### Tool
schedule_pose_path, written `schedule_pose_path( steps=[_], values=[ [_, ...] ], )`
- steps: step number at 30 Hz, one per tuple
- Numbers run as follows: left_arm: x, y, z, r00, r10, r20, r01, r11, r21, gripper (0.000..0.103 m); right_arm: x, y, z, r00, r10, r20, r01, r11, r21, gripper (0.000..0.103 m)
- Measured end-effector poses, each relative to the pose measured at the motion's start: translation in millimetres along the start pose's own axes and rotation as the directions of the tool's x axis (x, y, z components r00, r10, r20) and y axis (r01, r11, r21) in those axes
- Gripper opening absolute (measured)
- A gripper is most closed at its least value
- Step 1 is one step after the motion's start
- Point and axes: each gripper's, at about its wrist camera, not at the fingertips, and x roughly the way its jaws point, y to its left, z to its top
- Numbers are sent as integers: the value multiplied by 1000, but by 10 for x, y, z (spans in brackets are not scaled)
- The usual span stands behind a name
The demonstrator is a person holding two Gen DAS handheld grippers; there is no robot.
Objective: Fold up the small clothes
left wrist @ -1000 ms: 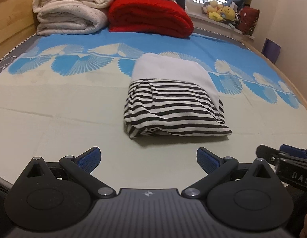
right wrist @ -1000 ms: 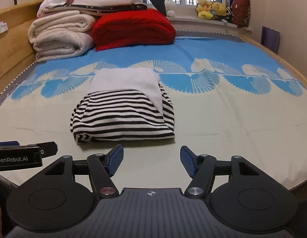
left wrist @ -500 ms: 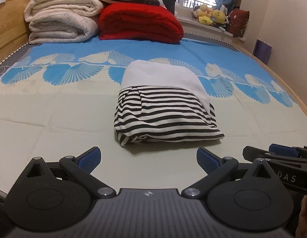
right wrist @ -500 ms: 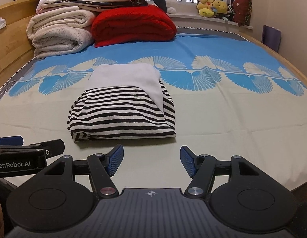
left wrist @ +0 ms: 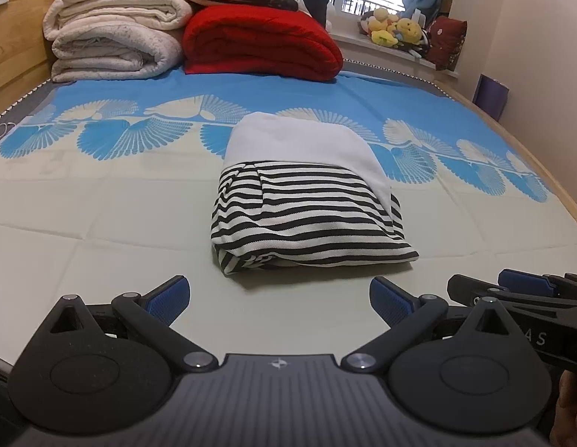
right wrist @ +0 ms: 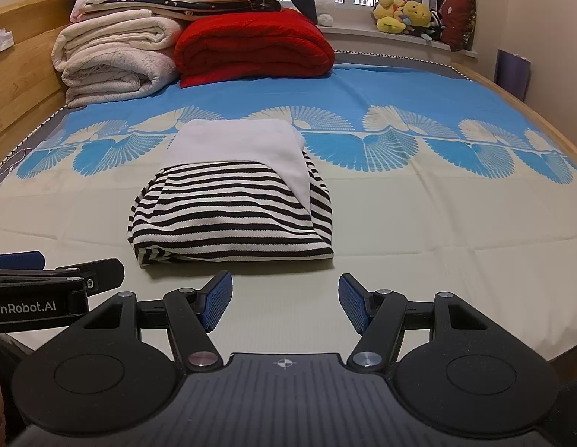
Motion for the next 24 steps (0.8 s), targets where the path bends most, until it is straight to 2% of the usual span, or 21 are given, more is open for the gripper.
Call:
schedule_pose_path(
  steps=[24],
  values=[
    [12,-23,-3,1000,1,-1,-1,1000,2,103,6,33,6,1000,1,1,-1,1000,-6,65]
  ],
)
